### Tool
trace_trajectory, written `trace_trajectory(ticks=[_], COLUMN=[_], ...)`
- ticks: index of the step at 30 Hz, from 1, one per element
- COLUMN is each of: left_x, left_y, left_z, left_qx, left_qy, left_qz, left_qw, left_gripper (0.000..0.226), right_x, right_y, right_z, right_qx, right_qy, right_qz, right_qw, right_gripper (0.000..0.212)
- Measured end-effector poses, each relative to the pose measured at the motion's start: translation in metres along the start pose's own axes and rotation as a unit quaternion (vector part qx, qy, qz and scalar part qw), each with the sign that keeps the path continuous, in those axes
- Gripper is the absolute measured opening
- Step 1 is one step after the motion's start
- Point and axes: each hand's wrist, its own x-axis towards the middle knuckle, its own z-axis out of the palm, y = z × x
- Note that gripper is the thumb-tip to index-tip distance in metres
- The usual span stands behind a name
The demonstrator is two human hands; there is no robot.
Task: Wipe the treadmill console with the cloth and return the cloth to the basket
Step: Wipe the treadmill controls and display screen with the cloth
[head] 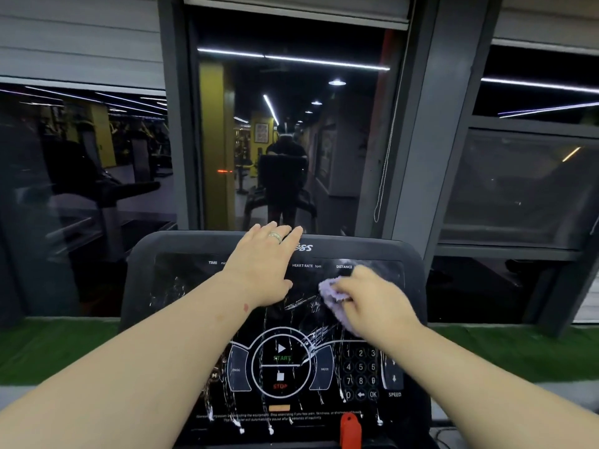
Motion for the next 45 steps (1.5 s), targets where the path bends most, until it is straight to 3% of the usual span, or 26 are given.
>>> trace_trajectory(ticks=[2, 5, 7, 8, 12, 16, 18, 21, 26, 27, 30, 32, 34, 37, 39, 42, 45], left_x=[-0.002, -0.003, -0.004, -0.005, -0.003, -0.003, -0.003, -0.005, -0.009, -0.008, -0.008, -0.008, -0.008, -0.010, -0.010, -0.010, -0.011], left_y=[-0.002, 0.000, 0.003, 0.003, 0.003, 0.001, -0.006, -0.015, -0.011, -0.013, -0.019, -0.019, -0.019, -0.019, -0.017, -0.014, -0.015], left_z=[-0.001, -0.002, -0.004, -0.005, -0.005, -0.002, -0.004, -0.009, -0.010, -0.009, -0.006, -0.005, -0.004, -0.004, -0.003, -0.004, -0.005], left_qx=[0.006, 0.000, 0.004, 0.005, 0.009, 0.001, -0.010, 0.000, 0.007, 0.003, -0.011, -0.013, -0.013, -0.013, -0.008, -0.001, -0.004], left_qy=[-0.010, -0.008, -0.007, -0.008, -0.006, 0.001, -0.001, -0.006, -0.004, -0.002, 0.001, 0.005, 0.012, 0.017, 0.019, 0.023, 0.022], left_qz=[-0.010, -0.034, -0.037, -0.037, -0.039, -0.034, -0.018, -0.010, -0.033, -0.029, -0.026, -0.025, -0.026, -0.026, -0.032, -0.038, -0.030], left_qw=[1.000, 0.999, 0.999, 0.999, 0.999, 0.999, 1.000, 1.000, 0.999, 1.000, 1.000, 1.000, 1.000, 0.999, 0.999, 0.999, 0.999], left_gripper=[0.103, 0.100, 0.099, 0.099, 0.100, 0.102, 0.103, 0.101, 0.098, 0.098, 0.100, 0.100, 0.100, 0.100, 0.099, 0.097, 0.098], right_x=[0.000, -0.013, -0.015, -0.009, -0.004, -0.014, -0.003, -0.001, -0.004, 0.000, -0.001, -0.011, -0.011, -0.005, -0.010, -0.013, -0.006], right_y=[-0.001, -0.026, -0.025, -0.016, -0.001, -0.037, -0.025, -0.013, -0.040, -0.031, -0.022, -0.042, -0.044, -0.020, -0.026, -0.053, -0.038], right_z=[-0.002, 0.021, 0.025, 0.019, 0.006, 0.026, 0.014, 0.013, 0.025, 0.022, 0.021, 0.036, 0.041, 0.027, 0.029, 0.046, 0.030], right_qx=[0.005, -0.003, 0.002, -0.006, 0.009, 0.007, 0.016, 0.026, 0.026, 0.023, 0.045, 0.045, 0.022, 0.012, 0.013, 0.023, 0.012], right_qy=[0.069, 0.037, 0.007, 0.009, 0.107, 0.014, 0.014, 0.088, 0.011, 0.002, 0.073, 0.048, 0.026, 0.053, 0.080, 0.036, 0.005], right_qz=[0.052, 0.014, -0.005, 0.013, 0.129, 0.019, 0.039, 0.124, 0.019, 0.037, 0.110, 0.068, 0.019, 0.045, 0.083, 0.051, 0.041], right_qw=[0.996, 0.999, 1.000, 1.000, 0.986, 1.000, 0.999, 0.988, 0.999, 0.999, 0.990, 0.996, 0.999, 0.998, 0.993, 0.998, 0.999], right_gripper=[0.013, 0.030, 0.020, 0.008, 0.012, 0.021, 0.003, 0.010, 0.005, 0.009, 0.006, 0.018, 0.009, 0.026, 0.010, 0.021, 0.010])
